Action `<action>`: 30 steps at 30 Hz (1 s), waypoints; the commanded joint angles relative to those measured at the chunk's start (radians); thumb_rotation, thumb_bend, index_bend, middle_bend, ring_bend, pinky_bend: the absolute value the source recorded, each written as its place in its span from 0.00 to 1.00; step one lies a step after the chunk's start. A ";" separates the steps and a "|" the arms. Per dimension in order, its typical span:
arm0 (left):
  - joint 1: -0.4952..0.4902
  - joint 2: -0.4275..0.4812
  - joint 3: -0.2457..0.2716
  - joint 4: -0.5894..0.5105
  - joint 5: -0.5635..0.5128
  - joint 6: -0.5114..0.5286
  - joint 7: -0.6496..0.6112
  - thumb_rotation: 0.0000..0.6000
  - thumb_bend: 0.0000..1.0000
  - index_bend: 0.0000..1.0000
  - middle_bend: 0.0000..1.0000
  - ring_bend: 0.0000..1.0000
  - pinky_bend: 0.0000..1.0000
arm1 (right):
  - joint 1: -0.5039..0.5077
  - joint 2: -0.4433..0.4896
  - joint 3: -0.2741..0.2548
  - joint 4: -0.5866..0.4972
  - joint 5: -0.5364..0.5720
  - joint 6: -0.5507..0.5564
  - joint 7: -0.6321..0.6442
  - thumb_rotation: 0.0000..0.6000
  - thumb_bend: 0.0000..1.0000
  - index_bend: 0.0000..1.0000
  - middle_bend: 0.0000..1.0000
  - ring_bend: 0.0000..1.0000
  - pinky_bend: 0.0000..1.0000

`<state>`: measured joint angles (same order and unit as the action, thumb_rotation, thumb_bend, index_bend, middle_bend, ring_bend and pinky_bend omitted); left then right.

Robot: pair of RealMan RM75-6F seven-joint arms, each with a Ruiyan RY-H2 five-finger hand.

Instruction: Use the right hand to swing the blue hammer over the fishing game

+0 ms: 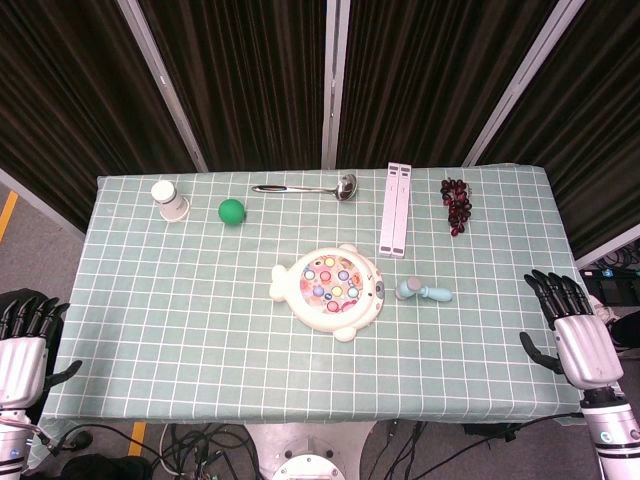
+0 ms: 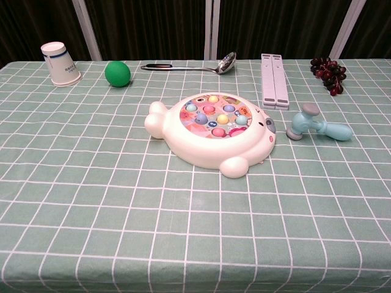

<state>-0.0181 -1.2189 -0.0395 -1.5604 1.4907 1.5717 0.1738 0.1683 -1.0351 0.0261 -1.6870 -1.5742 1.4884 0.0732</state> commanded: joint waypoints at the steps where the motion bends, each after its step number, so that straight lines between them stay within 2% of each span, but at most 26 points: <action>1: 0.002 0.003 0.000 -0.001 0.004 0.006 -0.001 1.00 0.00 0.19 0.14 0.07 0.01 | -0.007 -0.003 0.001 0.002 -0.003 0.008 0.003 1.00 0.26 0.00 0.07 0.00 0.00; 6: 0.009 0.009 0.003 0.001 0.012 0.017 -0.007 1.00 0.00 0.19 0.14 0.07 0.01 | -0.013 -0.003 -0.003 0.001 -0.014 0.008 0.006 1.00 0.25 0.00 0.08 0.00 0.00; 9: 0.011 0.008 0.004 0.002 0.014 0.019 -0.013 1.00 0.00 0.19 0.14 0.07 0.01 | 0.001 -0.001 0.001 -0.008 -0.017 -0.015 0.004 1.00 0.19 0.00 0.10 0.00 0.01; 11: 0.010 0.008 0.005 0.003 0.015 0.016 -0.014 1.00 0.00 0.19 0.14 0.07 0.01 | 0.025 0.003 0.010 -0.024 -0.002 -0.060 -0.015 1.00 0.13 0.00 0.12 0.00 0.03; 16: 0.009 0.006 0.006 0.010 0.016 0.011 -0.025 1.00 0.00 0.19 0.14 0.07 0.01 | 0.133 -0.034 0.073 -0.041 0.103 -0.232 -0.069 1.00 0.00 0.01 0.18 0.02 0.10; 20: 0.008 0.005 0.007 0.018 0.007 -0.002 -0.036 1.00 0.00 0.19 0.14 0.07 0.01 | 0.229 -0.099 0.127 0.005 0.214 -0.372 -0.095 1.00 0.01 0.09 0.22 0.05 0.13; 24: 0.007 0.002 0.007 0.029 0.000 -0.012 -0.048 1.00 0.00 0.19 0.14 0.07 0.01 | 0.312 -0.184 0.163 0.075 0.339 -0.490 -0.157 1.00 0.08 0.15 0.25 0.06 0.15; 30: 0.006 0.002 0.008 0.038 -0.008 -0.024 -0.059 1.00 0.00 0.19 0.14 0.07 0.01 | 0.394 -0.289 0.180 0.160 0.448 -0.587 -0.217 1.00 0.15 0.25 0.29 0.11 0.20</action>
<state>-0.0123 -1.2167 -0.0317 -1.5227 1.4835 1.5479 0.1156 0.5394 -1.2975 0.1953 -1.5525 -1.1508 0.9273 -0.1218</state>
